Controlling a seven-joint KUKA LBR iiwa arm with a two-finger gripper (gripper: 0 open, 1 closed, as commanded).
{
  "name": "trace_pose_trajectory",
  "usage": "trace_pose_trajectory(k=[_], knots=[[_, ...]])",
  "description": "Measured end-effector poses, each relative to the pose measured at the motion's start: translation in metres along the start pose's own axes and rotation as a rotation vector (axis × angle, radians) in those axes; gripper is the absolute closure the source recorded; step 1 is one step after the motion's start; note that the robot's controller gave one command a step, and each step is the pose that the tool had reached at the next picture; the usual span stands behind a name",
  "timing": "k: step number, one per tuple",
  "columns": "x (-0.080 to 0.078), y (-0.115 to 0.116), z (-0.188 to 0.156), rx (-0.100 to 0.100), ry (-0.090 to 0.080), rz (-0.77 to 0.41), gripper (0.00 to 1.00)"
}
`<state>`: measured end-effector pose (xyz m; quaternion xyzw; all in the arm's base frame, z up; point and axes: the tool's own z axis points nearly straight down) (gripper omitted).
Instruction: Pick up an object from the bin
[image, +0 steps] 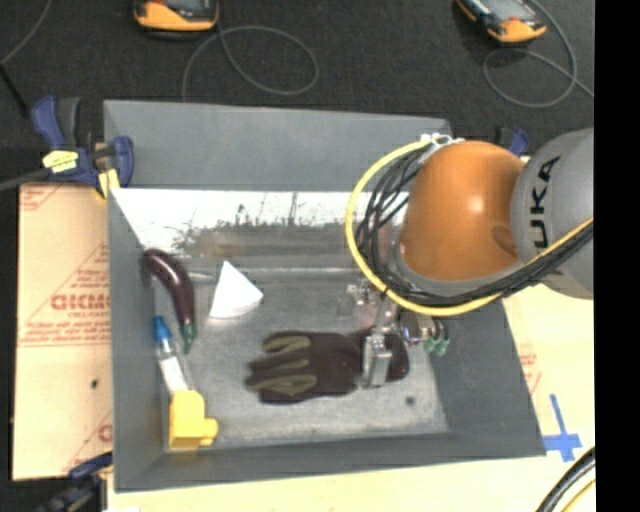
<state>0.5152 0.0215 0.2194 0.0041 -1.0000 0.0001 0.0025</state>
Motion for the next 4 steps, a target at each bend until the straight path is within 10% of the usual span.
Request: trace_pose_trajectory(k=[1, 3, 4], knots=[[-0.001, 0.000, -0.004, -0.001, -0.009, 0.001, 0.00], [-0.011, 0.006, 0.128, 0.000, -0.003, -0.039, 0.00], [-0.005, 0.001, 0.114, -0.001, -0.011, 0.192, 0.00]])
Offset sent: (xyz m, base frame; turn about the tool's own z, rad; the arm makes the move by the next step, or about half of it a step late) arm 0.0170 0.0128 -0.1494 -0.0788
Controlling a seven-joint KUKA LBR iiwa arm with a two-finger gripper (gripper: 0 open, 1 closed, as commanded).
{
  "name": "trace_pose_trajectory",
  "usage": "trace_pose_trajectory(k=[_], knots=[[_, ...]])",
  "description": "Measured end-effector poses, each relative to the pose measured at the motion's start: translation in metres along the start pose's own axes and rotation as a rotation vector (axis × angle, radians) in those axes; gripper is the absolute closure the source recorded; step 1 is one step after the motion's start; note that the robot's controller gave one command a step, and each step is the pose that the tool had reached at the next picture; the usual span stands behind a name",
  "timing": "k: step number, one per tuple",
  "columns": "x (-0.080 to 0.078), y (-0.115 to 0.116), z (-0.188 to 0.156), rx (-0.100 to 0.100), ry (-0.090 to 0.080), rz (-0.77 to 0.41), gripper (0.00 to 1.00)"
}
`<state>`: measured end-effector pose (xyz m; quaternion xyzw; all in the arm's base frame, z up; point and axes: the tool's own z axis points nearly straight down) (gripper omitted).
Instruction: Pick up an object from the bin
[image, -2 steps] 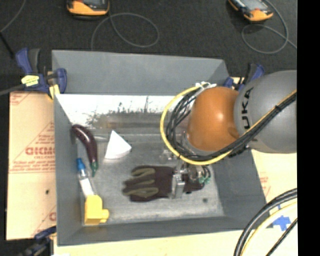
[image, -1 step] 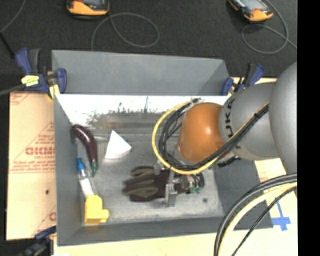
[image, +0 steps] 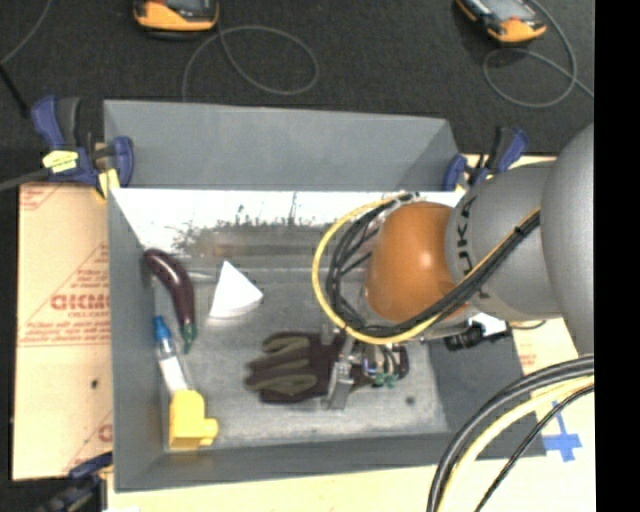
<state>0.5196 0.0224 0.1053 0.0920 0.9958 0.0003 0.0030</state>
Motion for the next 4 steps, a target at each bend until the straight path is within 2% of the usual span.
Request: trace_pose_trajectory(k=[1, 2, 4], knots=[[0.001, -0.001, 0.018, 0.001, 0.004, -0.082, 0.00], [-0.003, -0.007, 0.033, -0.003, 0.001, 0.214, 1.00], [-0.003, -0.007, 0.032, -0.003, 0.000, 0.213, 1.00]])
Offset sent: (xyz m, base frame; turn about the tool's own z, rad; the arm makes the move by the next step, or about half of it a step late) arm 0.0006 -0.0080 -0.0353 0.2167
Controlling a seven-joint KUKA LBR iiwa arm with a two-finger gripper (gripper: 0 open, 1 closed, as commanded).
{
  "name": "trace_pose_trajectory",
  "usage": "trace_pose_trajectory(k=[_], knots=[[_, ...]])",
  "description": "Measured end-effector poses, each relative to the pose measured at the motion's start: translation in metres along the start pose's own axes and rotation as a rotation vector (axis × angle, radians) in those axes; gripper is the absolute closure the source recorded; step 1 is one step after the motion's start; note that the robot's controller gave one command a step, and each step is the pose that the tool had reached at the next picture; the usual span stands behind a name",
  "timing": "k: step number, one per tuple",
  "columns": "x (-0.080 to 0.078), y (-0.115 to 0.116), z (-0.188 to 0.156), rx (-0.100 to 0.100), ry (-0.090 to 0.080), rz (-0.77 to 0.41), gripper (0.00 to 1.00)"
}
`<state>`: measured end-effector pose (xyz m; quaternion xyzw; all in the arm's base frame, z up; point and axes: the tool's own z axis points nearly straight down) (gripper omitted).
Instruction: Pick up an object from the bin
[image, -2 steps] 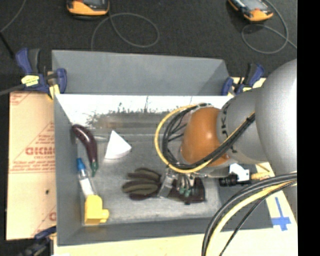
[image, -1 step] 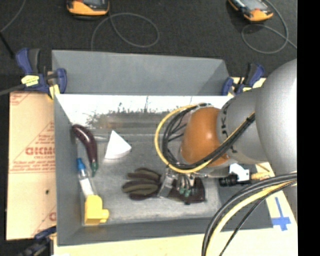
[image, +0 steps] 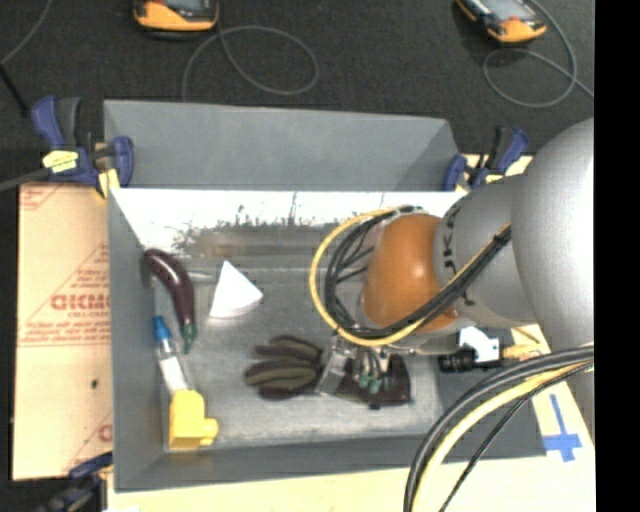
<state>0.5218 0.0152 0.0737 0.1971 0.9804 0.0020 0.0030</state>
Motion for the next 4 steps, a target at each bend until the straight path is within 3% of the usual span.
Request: trace_pose_trajectory(k=[4], knots=[[0.001, -0.002, -0.028, 0.002, 0.003, -0.002, 1.00]])
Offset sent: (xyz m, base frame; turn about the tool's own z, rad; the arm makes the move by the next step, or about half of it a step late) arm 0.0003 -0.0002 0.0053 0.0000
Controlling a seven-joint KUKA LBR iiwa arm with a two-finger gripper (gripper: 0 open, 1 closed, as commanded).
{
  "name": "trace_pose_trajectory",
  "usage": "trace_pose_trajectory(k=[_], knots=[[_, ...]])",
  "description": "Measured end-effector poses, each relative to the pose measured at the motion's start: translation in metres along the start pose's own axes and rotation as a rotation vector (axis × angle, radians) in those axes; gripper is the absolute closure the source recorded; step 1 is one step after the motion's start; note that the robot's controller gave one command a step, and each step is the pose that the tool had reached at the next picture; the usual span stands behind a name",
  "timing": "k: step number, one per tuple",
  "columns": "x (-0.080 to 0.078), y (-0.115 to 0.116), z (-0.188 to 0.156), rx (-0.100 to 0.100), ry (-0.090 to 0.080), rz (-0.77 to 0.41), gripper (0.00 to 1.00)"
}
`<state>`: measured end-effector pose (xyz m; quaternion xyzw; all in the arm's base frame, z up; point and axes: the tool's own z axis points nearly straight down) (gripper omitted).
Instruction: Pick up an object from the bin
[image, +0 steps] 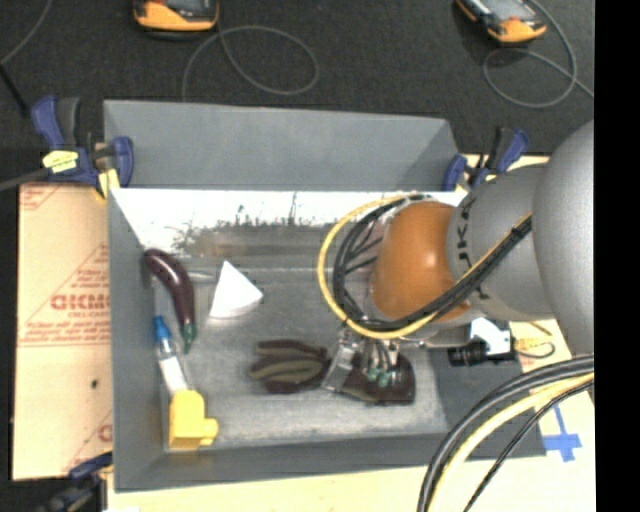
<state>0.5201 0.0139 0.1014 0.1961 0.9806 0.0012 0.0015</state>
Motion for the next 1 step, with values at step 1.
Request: trace_pose_trajectory(k=[1], knots=[[-0.0011, 0.0002, -0.0168, -0.002, -0.004, -0.001, 1.00]])
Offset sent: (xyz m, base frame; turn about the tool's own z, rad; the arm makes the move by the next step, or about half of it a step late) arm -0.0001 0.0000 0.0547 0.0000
